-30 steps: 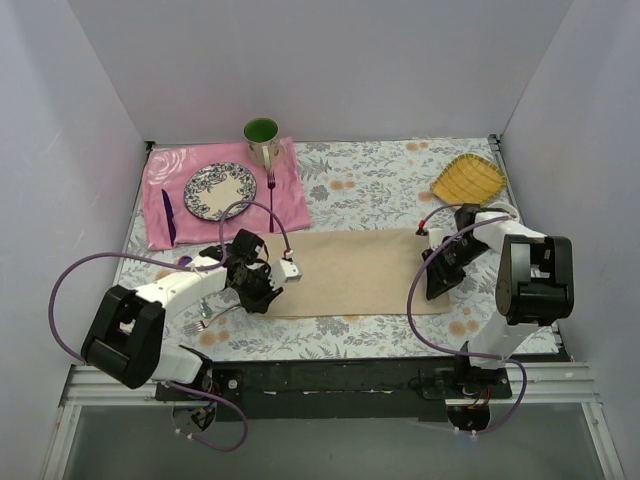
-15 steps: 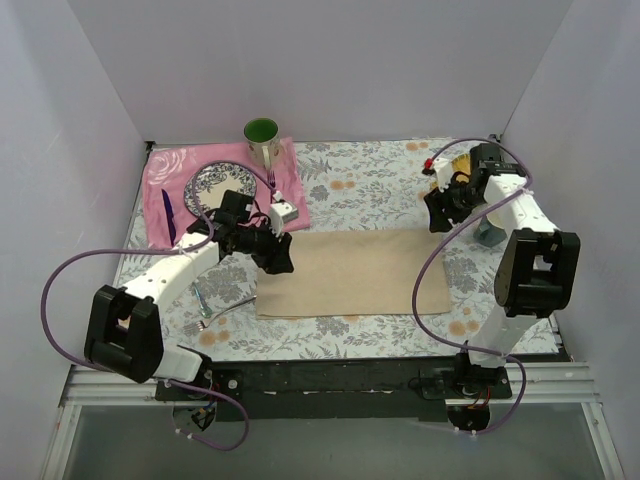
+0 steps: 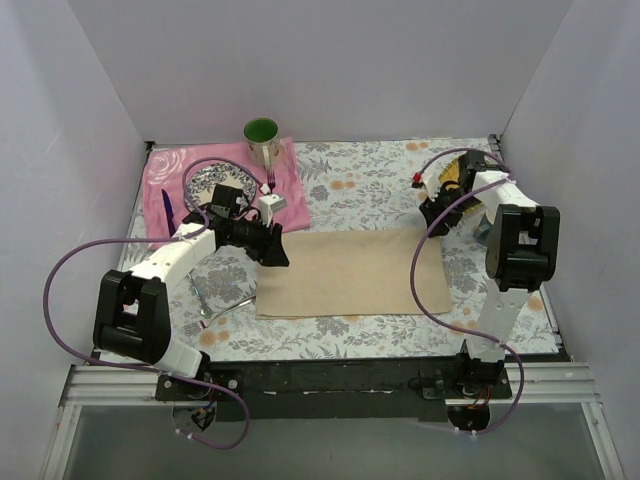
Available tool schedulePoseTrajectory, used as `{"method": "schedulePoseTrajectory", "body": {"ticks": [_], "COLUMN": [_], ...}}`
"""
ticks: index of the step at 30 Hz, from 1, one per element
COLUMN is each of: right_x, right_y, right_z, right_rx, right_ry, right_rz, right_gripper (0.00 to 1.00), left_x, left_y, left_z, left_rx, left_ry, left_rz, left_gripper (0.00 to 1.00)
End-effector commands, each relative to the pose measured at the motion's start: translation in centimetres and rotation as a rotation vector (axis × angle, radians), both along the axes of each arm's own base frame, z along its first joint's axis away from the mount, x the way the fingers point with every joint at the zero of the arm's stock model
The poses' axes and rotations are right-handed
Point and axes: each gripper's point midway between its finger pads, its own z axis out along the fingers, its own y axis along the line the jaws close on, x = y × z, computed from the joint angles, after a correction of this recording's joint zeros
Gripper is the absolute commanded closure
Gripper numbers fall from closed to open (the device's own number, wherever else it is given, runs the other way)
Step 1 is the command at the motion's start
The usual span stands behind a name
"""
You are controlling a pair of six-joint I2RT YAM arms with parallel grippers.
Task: Fold the napkin into a case and place the utensils inside
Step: Smooth out the rectangle-folded napkin at the center of the board.
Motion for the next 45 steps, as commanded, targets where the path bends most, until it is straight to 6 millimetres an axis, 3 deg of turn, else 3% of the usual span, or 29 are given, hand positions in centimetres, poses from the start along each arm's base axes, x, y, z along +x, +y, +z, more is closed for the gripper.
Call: {"method": "schedulePoseTrajectory", "body": {"ticks": [1, 4, 5, 8, 12, 16, 20, 29, 30, 31, 34, 37, 42, 43, 45], "right_x": [2.1, 1.4, 1.3, 0.2, -2.0, -3.0, -3.4, -4.4, -3.5, -2.9, -1.4, -0.2, 2.6, 3.9, 4.2], "right_y": [0.0, -0.3, -0.3, -0.4, -0.9, -2.6, -2.5, -3.2, -3.3, -3.3, -2.8, -2.9, -3.1, -2.8, -1.8], "right_z": [0.2, -1.3, -1.5, -2.3, -3.4, -4.6, -4.8, -6.2, -6.2, -5.5, -4.3, -3.3, -0.6, 1.1, 3.1], "right_rx": [-0.002, -0.011, -0.014, -0.016, -0.015, -0.044, -0.014, -0.064, -0.071, -0.071, -0.040, -0.038, -0.037, -0.007, 0.049], "right_ry": [-0.056, -0.001, 0.006, 0.076, 0.197, 0.255, 0.332, 0.353, 0.306, 0.270, 0.235, 0.224, 0.130, 0.088, 0.083], "right_rz": [0.054, 0.068, 0.077, 0.090, 0.081, 0.040, 0.024, 0.001, -0.014, -0.033, -0.086, -0.141, -0.200, -0.216, -0.224], "right_gripper": [0.48, 0.71, 0.87, 0.99, 0.99, 0.99, 0.99, 0.99, 0.98, 0.91, 0.89, 0.66, 0.55, 0.54, 0.54], "left_x": [-0.4, -0.6, -0.5, -0.2, 0.1, -2.5, -4.6, -7.3, -7.8, -7.8, -9.1, -10.3, -12.0, -12.4, -13.6], "left_y": [-0.1, 0.2, 0.4, 1.0, 1.8, 3.3, 4.5, 3.9, 3.9, 3.8, 3.3, 2.8, 1.6, 1.3, 0.4], "left_z": [1.0, 0.7, 0.6, 0.1, -0.7, -3.0, -4.9, -7.4, -8.0, -8.5, -9.6, -10.2, -9.2, -8.9, -7.1], "left_rx": [-0.019, -0.002, 0.005, 0.034, 0.072, 0.178, 0.284, 0.354, 0.358, 0.373, 0.390, 0.397, 0.375, 0.363, 0.299], "left_ry": [-0.026, -0.032, -0.036, -0.047, -0.104, -0.158, -0.268, -0.344, -0.331, -0.327, -0.283, -0.269, -0.258, -0.254, -0.224], "left_rz": [-0.034, -0.035, -0.032, 0.002, 0.011, -0.169, -0.328, -0.449, -0.459, -0.461, -0.493, -0.537, -0.600, -0.616, -0.625], "left_gripper": [0.58, 0.59, 0.60, 0.66, 0.66, 0.64, 0.61, 0.66, 0.66, 0.66, 0.71, 0.76, 0.85, 0.85, 0.84]}}
